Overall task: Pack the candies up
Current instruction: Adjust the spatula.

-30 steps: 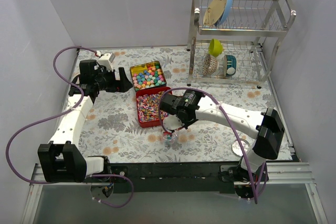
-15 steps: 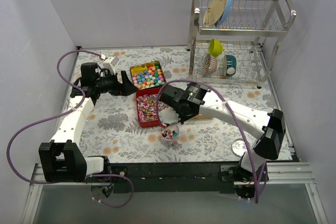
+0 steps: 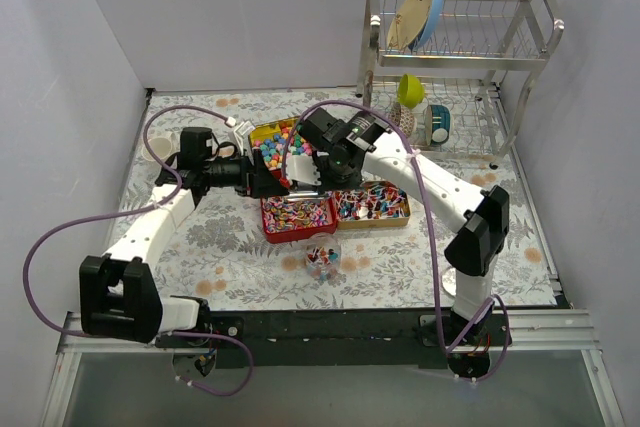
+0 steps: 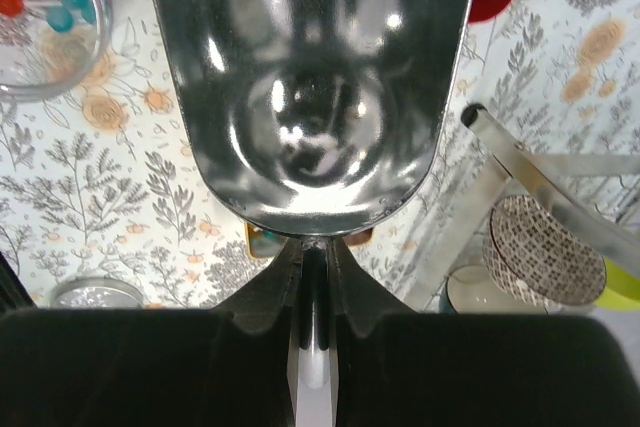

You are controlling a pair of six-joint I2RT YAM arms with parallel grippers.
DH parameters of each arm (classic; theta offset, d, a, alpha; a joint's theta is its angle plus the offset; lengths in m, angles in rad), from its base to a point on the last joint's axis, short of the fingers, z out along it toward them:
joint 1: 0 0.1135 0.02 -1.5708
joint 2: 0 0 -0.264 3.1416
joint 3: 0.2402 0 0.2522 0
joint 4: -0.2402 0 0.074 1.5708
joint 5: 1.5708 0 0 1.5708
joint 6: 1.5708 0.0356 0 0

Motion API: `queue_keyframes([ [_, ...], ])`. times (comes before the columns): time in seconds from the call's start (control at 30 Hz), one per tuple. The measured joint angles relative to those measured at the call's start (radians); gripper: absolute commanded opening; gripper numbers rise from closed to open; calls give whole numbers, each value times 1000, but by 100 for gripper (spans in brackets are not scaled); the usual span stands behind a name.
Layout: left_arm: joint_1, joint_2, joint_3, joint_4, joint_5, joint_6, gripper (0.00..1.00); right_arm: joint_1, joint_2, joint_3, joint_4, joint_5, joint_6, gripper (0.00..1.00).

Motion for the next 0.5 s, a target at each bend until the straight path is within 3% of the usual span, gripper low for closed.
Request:
queue_keyframes([
  [0.3, -26, 167, 62, 33, -16, -54, 76, 2, 24, 126, 7, -89, 18, 1],
  [0.5, -42, 216, 115, 47, -13, -69, 76, -24, -40, 83, 39, -142, 30, 1],
])
